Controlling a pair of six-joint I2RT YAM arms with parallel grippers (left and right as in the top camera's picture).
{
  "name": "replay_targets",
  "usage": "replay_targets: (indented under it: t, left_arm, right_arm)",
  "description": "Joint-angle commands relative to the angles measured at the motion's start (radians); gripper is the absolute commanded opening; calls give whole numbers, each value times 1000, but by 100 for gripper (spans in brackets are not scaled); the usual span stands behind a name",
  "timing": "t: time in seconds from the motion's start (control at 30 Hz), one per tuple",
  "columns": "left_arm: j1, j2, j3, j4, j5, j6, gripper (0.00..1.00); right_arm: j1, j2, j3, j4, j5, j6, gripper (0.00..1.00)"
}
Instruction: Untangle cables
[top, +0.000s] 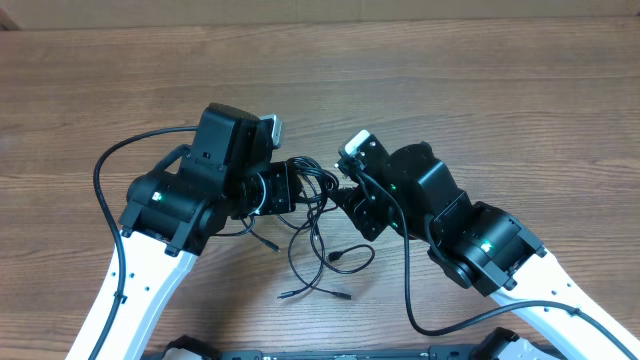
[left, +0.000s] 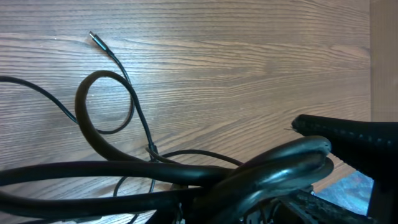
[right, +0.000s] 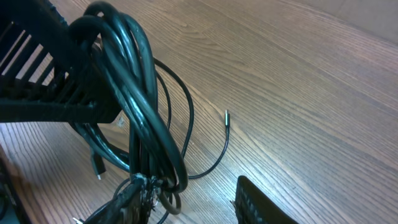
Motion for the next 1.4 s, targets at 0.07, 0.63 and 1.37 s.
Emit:
replay_targets:
  t: [0.07,0.63,1.37]
  left_arm:
    - [-3,-3,30,-23,-101,13,4]
    - [-4,-3,30,45,121,58,4]
    - [-4,-3,30,8,66,100,4]
  right_arm:
    - [2,1,24,6,-8,-4,39]
    - [2,1,24,6,-9,-4,40]
    - [2,1,24,-5,29,-4,39]
